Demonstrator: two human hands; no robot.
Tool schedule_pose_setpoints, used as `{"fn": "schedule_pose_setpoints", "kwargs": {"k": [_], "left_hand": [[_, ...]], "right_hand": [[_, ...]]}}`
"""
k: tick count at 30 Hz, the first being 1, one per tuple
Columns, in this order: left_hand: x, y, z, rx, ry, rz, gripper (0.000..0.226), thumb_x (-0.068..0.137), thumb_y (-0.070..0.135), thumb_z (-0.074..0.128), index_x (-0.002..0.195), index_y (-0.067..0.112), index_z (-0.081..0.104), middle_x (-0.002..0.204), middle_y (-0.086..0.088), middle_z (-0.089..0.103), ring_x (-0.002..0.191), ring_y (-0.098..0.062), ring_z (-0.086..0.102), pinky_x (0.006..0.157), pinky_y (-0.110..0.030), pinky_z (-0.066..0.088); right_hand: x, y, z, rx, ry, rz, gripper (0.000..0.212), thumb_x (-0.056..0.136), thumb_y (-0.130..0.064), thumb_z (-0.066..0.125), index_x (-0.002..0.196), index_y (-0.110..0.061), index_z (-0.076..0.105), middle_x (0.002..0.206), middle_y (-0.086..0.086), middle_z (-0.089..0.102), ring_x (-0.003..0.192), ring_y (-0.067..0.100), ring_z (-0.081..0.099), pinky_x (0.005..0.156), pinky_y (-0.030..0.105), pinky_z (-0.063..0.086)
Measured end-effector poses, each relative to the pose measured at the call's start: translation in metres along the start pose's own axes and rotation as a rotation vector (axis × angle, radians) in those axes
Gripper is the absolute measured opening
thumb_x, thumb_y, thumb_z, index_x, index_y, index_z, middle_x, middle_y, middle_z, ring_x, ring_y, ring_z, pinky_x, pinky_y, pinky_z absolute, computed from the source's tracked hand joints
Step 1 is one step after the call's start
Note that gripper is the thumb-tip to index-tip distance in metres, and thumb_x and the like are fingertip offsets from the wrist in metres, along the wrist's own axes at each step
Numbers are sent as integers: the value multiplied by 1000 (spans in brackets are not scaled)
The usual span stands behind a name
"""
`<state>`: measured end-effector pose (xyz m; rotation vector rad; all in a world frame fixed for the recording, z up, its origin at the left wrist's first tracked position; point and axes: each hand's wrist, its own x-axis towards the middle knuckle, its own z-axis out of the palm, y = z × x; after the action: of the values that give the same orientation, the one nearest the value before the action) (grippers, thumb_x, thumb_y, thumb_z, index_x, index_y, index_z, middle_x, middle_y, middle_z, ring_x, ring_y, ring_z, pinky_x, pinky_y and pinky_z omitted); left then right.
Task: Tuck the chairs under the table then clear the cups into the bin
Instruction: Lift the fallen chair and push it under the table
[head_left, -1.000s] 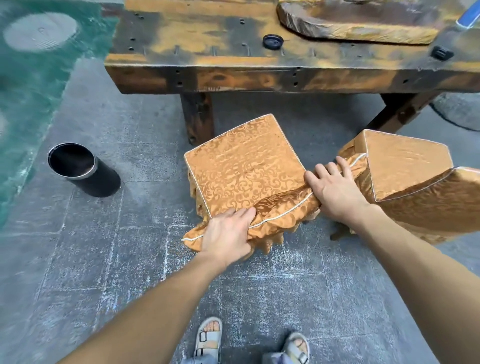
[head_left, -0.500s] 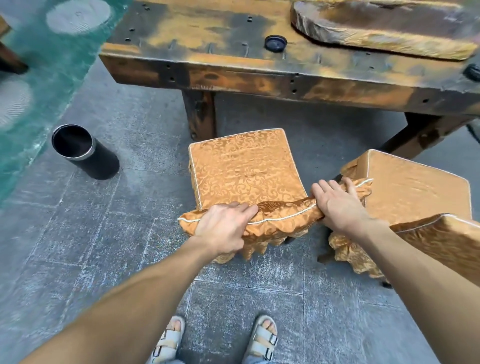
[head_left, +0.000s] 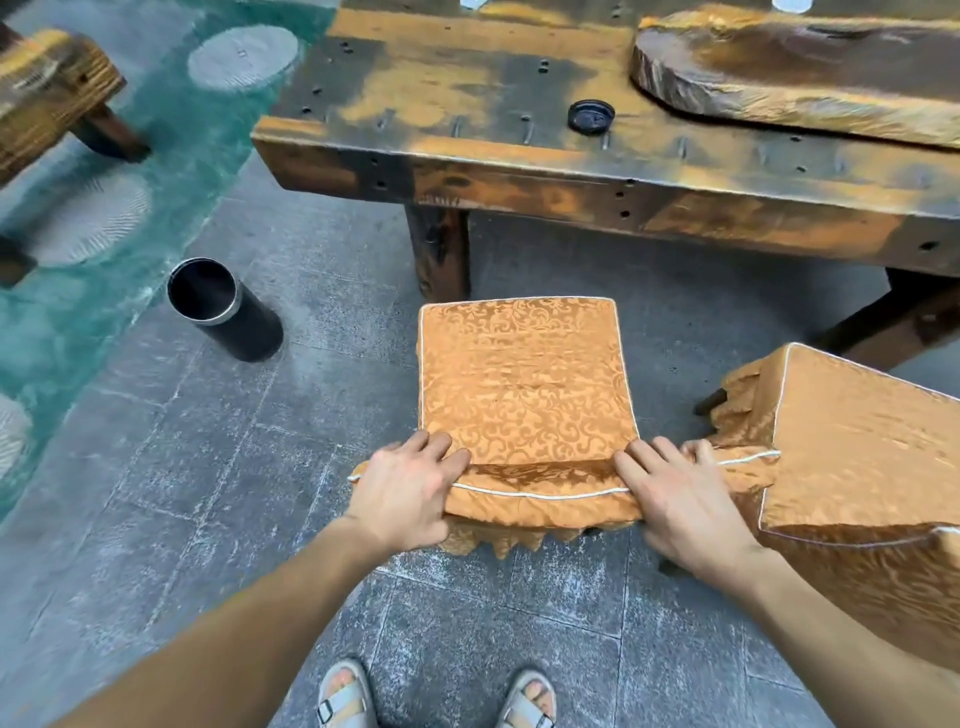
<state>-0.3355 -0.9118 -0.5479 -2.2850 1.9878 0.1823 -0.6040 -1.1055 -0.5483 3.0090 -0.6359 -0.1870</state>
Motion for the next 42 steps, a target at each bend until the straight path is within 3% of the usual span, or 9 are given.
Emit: {"fn": "schedule_pose_setpoints", "kwargs": {"k": [4, 9, 16, 18, 21, 29, 33, 37, 42], "left_hand": [[2, -10, -1, -9, -1, 50, 50, 50, 40, 72, 95, 22, 58, 88, 3, 59, 81, -23, 59, 50, -30, 44], [1, -6, -8, -79, 30, 123, 39, 61, 50, 46, 86, 22, 53, 79, 6, 59, 76, -21, 59, 52, -28, 42], [5, -8, -2, -102, -60, 147, 44, 58, 39, 75, 93, 24, 53, 85, 7, 63, 84, -21, 64, 56, -30, 47], [16, -7, -6, -126, -48, 156, 48, 58, 44, 78, 94, 24, 53, 87, 6, 65, 89, -23, 67, 58, -30, 49], [36, -12, -11, -121, -27, 174, 46, 56, 33, 73, 97, 23, 55, 89, 5, 65, 90, -25, 66, 59, -29, 40], [86, -42, -16, -34, 59, 2, 49, 53, 22, 69, 102, 21, 62, 92, 1, 62, 91, -26, 61, 64, -33, 34], [109, -39, -14, 37, 39, -129, 54, 64, 23, 75, 116, 28, 60, 104, 0, 60, 100, -27, 52, 74, -40, 36], [131, -45, -22, 86, 37, -291, 48, 77, 16, 68, 121, 31, 55, 114, -2, 55, 105, -30, 48, 80, -43, 33], [152, -54, -26, 69, 27, -317, 50, 82, 11, 65, 126, 31, 53, 117, -4, 50, 108, -31, 45, 81, -44, 32]], "right_hand": [[8, -10, 5, 23, 19, 102, 62, 44, -22, 81, 100, -20, 56, 91, -2, 59, 88, 27, 56, 76, 43, 34], [2, -8, 11, 45, 68, 99, 56, 44, -15, 76, 95, -20, 56, 87, -4, 57, 84, 26, 54, 77, 44, 35], [3, -1, 16, 35, 104, 107, 53, 37, -13, 76, 86, -18, 56, 82, -1, 58, 79, 30, 60, 77, 45, 38], [4, 7, 17, 19, 63, 146, 53, 37, -14, 78, 86, -17, 58, 83, 0, 60, 82, 31, 62, 78, 45, 37], [12, 13, 15, 5, 70, 207, 52, 41, -15, 75, 90, -16, 60, 84, 1, 60, 85, 31, 62, 79, 44, 36], [67, 9, 7, -38, 60, 273, 51, 52, -16, 73, 100, -21, 60, 91, -3, 61, 90, 27, 58, 78, 42, 32], [88, 16, 6, -7, 55, 278, 55, 51, -13, 69, 104, -22, 59, 92, -4, 61, 90, 25, 60, 78, 42, 32], [113, 25, 1, 6, 14, 283, 63, 50, -14, 78, 110, -23, 58, 94, -3, 59, 93, 25, 58, 77, 42, 29], [132, 36, 1, -1, 3, 298, 64, 50, -15, 77, 110, -24, 56, 93, -2, 56, 91, 25, 55, 76, 41, 26]]}}
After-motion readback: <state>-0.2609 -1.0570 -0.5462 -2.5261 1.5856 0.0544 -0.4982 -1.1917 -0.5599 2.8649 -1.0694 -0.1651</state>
